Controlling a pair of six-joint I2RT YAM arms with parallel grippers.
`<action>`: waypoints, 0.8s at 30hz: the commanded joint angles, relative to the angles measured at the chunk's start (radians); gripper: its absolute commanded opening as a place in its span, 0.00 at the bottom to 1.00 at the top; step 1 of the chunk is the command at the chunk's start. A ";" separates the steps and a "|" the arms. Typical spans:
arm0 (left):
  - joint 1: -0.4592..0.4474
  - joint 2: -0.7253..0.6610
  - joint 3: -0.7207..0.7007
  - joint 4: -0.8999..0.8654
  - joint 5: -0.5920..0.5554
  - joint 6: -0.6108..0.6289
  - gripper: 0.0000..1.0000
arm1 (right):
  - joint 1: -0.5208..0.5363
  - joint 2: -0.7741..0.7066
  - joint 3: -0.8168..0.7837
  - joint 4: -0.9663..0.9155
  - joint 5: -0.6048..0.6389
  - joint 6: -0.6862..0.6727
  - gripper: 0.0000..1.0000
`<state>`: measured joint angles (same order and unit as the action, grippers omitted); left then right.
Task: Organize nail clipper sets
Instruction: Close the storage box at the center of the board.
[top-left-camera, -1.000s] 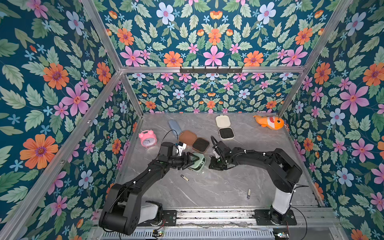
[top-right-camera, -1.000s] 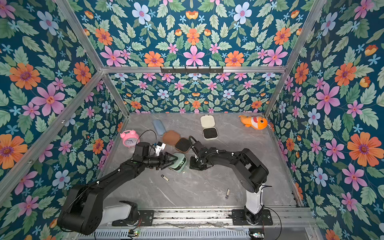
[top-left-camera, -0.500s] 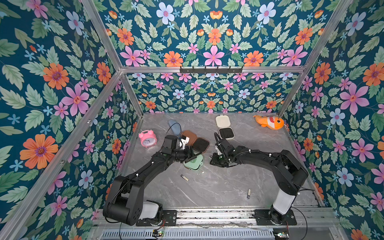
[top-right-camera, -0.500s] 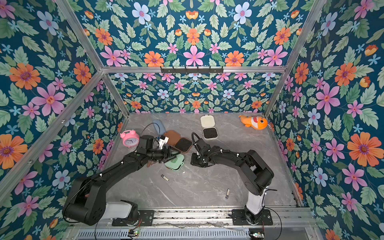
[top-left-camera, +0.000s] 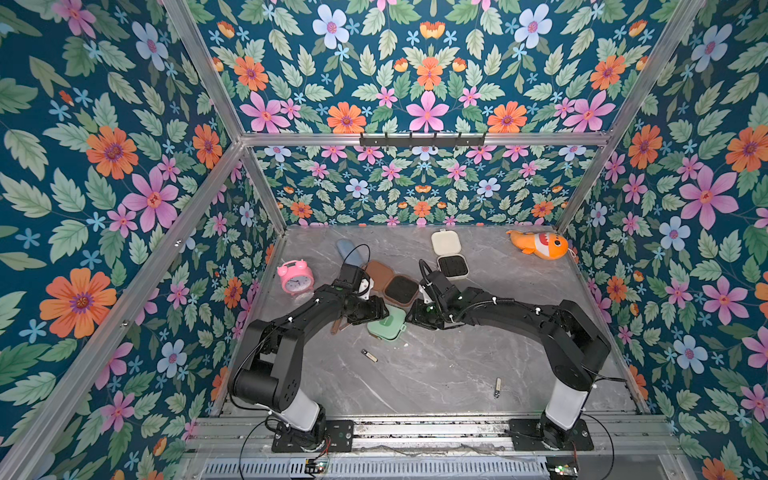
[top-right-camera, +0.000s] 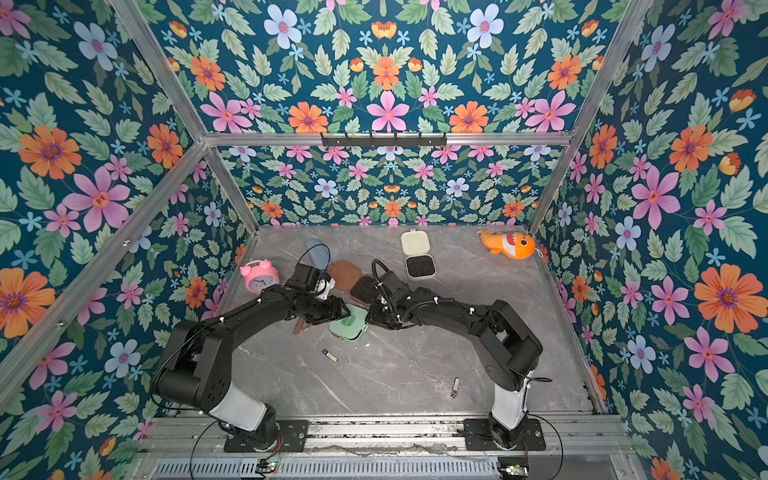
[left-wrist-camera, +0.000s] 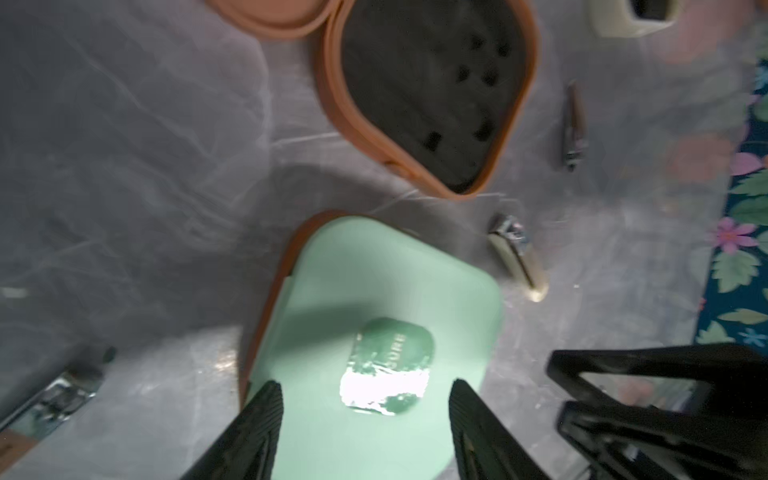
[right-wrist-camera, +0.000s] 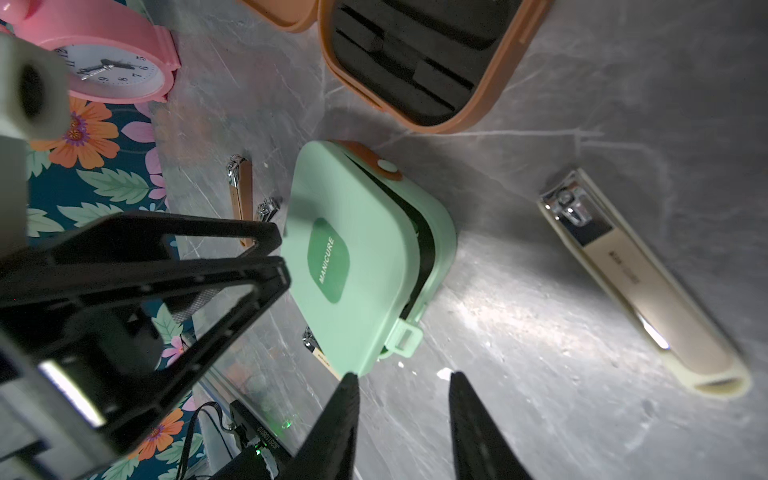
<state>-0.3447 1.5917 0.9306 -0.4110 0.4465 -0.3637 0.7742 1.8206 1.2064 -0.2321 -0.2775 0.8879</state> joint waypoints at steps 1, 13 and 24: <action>-0.016 0.040 -0.008 -0.025 -0.107 0.054 0.68 | 0.003 0.013 0.019 -0.001 -0.011 0.024 0.39; -0.060 0.067 -0.077 -0.007 -0.124 0.026 0.62 | 0.023 0.058 0.029 0.005 -0.027 0.050 0.40; -0.060 0.072 -0.076 -0.009 -0.127 0.022 0.61 | 0.031 0.130 0.052 0.068 -0.049 0.069 0.32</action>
<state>-0.4065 1.6386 0.8711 -0.2058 0.4156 -0.3283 0.8036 1.9430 1.2507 -0.1932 -0.3141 0.9356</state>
